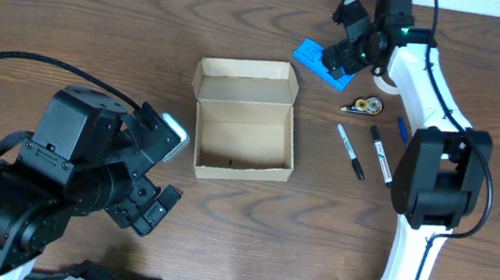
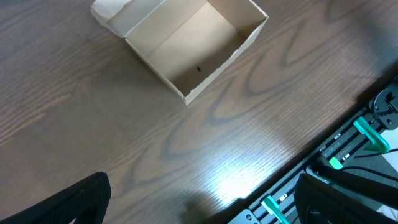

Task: Pack container
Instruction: 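Reach the right gripper to the blue whiteboard duster and grasp it, then lift the blue duster with the right gripper and carry it toward the box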

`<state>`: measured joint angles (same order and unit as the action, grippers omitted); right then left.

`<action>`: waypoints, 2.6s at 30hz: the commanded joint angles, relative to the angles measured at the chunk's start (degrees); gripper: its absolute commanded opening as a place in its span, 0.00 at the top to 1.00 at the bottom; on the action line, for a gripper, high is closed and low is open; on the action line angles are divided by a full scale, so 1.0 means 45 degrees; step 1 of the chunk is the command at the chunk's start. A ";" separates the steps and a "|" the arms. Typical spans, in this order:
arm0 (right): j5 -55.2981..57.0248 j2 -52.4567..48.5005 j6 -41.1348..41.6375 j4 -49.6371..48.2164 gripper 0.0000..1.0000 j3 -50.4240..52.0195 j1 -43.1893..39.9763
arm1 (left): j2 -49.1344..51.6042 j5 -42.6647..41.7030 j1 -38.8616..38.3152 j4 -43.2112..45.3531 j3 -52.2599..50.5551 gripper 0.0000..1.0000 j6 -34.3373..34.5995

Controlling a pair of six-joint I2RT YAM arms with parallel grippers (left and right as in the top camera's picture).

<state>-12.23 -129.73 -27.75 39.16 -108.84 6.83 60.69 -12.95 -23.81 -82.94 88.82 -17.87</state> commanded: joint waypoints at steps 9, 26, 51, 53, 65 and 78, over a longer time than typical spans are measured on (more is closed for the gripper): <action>-0.0233 -0.1253 -0.0714 -0.0447 0.01 -0.0311 0.0335 | -0.0015 -0.0044 0.0039 -0.0049 0.0223 0.05 -0.0078; -0.0141 -0.2035 -0.0704 -0.0811 0.04 -0.0311 0.0335 | -0.0015 -0.0044 0.0039 -0.0049 0.0223 0.05 -0.0078; 0.0092 -0.2030 0.1141 -0.0835 0.50 -0.0296 0.0335 | -0.0015 -0.0044 0.0039 -0.0049 0.0223 0.05 -0.0078; 0.0087 -0.1996 0.1554 -0.0831 0.51 -0.0355 0.0335 | -0.0015 -0.0044 0.0039 -0.0049 0.0223 0.05 -0.0078; 0.0087 -0.0971 0.2030 0.0942 0.52 -0.3002 0.0335 | -0.0015 -0.0044 0.0039 -0.0049 0.0223 0.05 -0.0078; -0.0010 0.0709 0.1719 0.3196 0.51 -0.5027 0.1870 | -0.0015 -0.0044 0.0039 -0.0049 0.0223 0.05 -0.0078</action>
<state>-11.73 -130.26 -18.70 52.29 -129.84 11.42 60.69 -12.95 -23.81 -82.94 88.82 -17.87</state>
